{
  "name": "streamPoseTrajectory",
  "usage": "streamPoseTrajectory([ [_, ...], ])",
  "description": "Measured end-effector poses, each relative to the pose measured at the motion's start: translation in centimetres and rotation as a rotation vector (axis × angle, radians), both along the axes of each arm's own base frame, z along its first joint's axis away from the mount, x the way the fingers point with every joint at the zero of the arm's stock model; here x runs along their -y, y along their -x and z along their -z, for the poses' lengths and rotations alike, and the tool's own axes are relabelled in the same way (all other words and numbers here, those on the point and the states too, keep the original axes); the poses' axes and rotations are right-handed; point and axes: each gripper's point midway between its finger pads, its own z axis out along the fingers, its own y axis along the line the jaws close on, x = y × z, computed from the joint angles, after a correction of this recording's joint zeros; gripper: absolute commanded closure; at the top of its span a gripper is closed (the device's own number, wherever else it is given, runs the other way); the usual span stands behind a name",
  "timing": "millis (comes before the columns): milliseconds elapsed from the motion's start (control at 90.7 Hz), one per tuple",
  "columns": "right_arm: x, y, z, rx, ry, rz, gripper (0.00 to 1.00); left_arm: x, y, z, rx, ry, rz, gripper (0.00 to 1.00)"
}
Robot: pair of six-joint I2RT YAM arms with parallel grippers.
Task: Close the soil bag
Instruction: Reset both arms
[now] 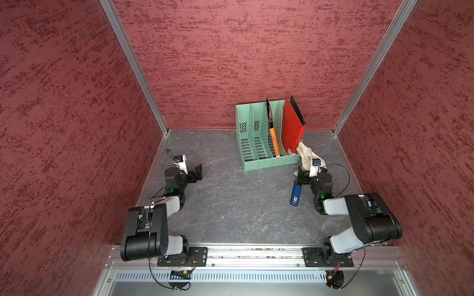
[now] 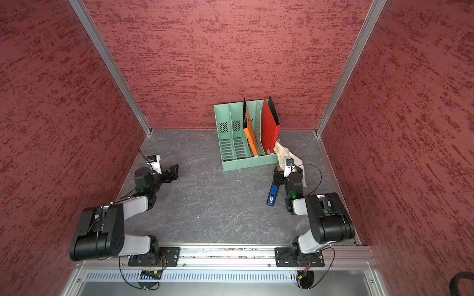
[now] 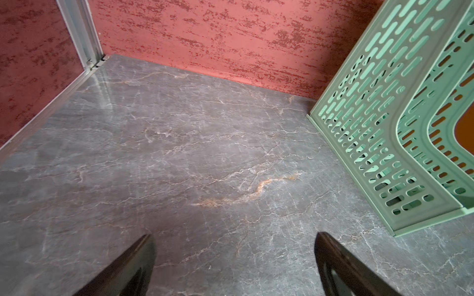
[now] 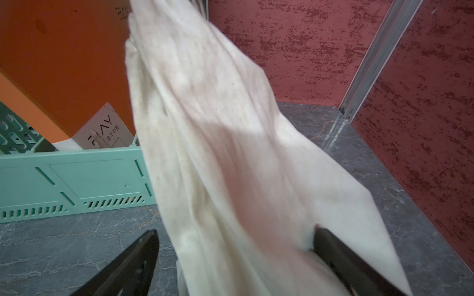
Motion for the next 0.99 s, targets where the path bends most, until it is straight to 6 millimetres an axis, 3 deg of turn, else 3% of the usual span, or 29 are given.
streamPoseTrajectory([
  [264,0.1,-0.1,0.0,-0.002,-0.006,0.002,0.01,1.5,-0.8,0.7,0.027,-0.049,0.056,0.0],
  [992,0.4,-0.4,-0.2,-0.004,-0.016,0.006,0.02,0.1,-1.6,0.0,0.089,-0.124,-0.088,0.0],
])
